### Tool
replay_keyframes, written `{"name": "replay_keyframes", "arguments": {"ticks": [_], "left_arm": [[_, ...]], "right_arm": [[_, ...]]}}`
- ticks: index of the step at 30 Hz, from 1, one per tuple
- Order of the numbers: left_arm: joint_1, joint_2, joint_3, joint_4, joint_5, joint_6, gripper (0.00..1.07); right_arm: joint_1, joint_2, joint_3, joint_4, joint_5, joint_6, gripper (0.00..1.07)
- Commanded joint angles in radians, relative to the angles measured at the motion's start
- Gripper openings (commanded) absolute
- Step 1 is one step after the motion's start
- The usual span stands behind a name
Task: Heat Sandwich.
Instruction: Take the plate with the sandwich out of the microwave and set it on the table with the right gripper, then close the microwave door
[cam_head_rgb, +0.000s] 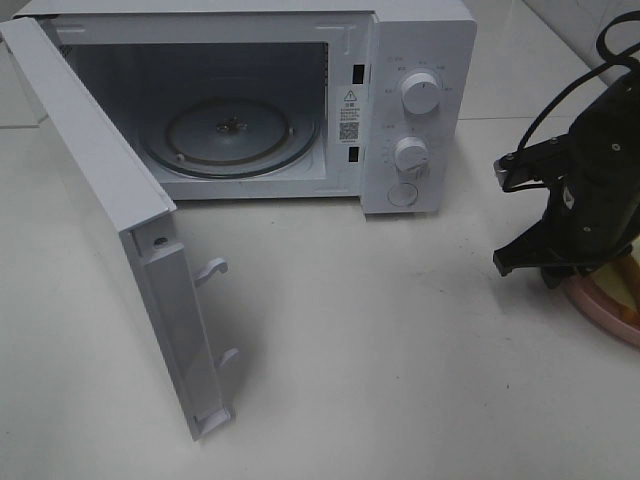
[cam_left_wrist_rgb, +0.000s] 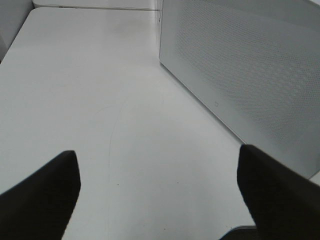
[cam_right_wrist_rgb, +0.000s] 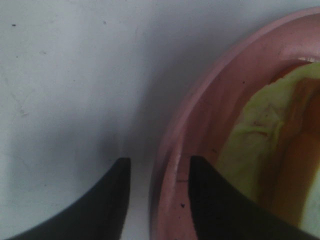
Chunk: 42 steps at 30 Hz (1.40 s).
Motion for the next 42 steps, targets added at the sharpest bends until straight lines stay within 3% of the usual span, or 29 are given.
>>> {"name": "replay_keyframes", "arguments": {"ticks": [1,2,4,14,29,34,42], "left_arm": [[-0.006,-0.007,0.001,-0.001,-0.013,-0.006,0.81],[-0.006,-0.007,0.001,-0.001,-0.013,-0.006,0.81],[-0.006,-0.007,0.001,-0.001,-0.013,-0.006,0.81],[-0.006,-0.007,0.001,-0.001,-0.013,-0.006,0.81],[-0.006,-0.007,0.001,-0.001,-0.013,-0.006,0.81],[-0.006,-0.007,0.001,-0.001,-0.013,-0.006,0.81],[-0.006,-0.007,0.001,-0.001,-0.013,-0.006,0.81]], "right_arm": [[-0.004,-0.011,-0.012,0.033,0.004,-0.009,0.61],[-0.004,-0.025,-0.015,0.062,0.005,-0.011,0.68],[-0.004,-0.048,-0.015,0.082,0.005,-0.016,0.71],[-0.004,-0.166,-0.034,0.152,0.048,-0.022,0.71],[-0.004,-0.184,-0.333,0.494,0.556,-0.393,0.71],[-0.004,-0.184,-0.388,0.503,0.624,-0.413,0.71],[-0.012,-0.184,-0.391,0.5,0.723,-0.428,0.71]]}}
